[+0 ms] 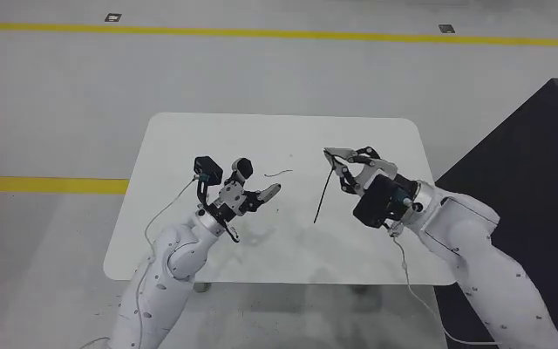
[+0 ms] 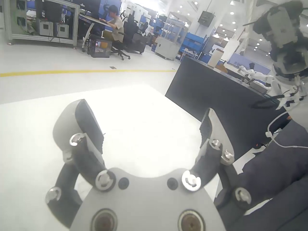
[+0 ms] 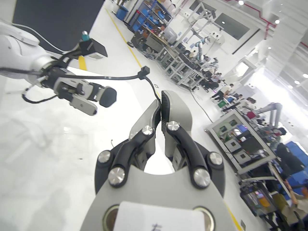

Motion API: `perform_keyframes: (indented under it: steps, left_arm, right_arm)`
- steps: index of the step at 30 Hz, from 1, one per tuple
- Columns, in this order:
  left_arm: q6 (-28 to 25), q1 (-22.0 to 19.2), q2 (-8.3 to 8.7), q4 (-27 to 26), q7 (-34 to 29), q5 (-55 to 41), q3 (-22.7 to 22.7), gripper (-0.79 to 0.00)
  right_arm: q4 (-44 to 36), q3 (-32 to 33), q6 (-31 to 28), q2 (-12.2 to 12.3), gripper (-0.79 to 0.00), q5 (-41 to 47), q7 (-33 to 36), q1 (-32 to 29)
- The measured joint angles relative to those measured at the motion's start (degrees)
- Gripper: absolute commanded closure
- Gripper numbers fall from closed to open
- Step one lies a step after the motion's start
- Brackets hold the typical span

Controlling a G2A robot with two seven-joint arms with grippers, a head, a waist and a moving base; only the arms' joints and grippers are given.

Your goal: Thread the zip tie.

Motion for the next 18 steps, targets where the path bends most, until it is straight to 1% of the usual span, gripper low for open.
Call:
perform_keyframes:
  steps: [2,7,13,18]
  left_arm:
    - [0.0,0.0,0.00,0.0,0.0,0.0,0.0,-0.785]
    - [0.0,0.0,0.00,0.0,0.0,0.0,0.0,-0.785]
    - [0.0,0.0,0.00,0.0,0.0,0.0,0.0,-0.785]
    - [0.0,0.0,0.00,0.0,0.0,0.0,0.0,-0.785]
  right_arm:
    - [-0.9,-0.4,-2.6,-0.1,0.000,2.8,0.8,0.9]
    - [-4.0,-0.3,-6.6,-0.2,0.000,8.1,2.3,0.7]
    - [-7.1,0.5,-8.3,-0.2,0.000,13.7,3.2,-1.0]
    - [-8.6,0.6,-8.3,-0.4,0.000,17.9,4.2,-1.9]
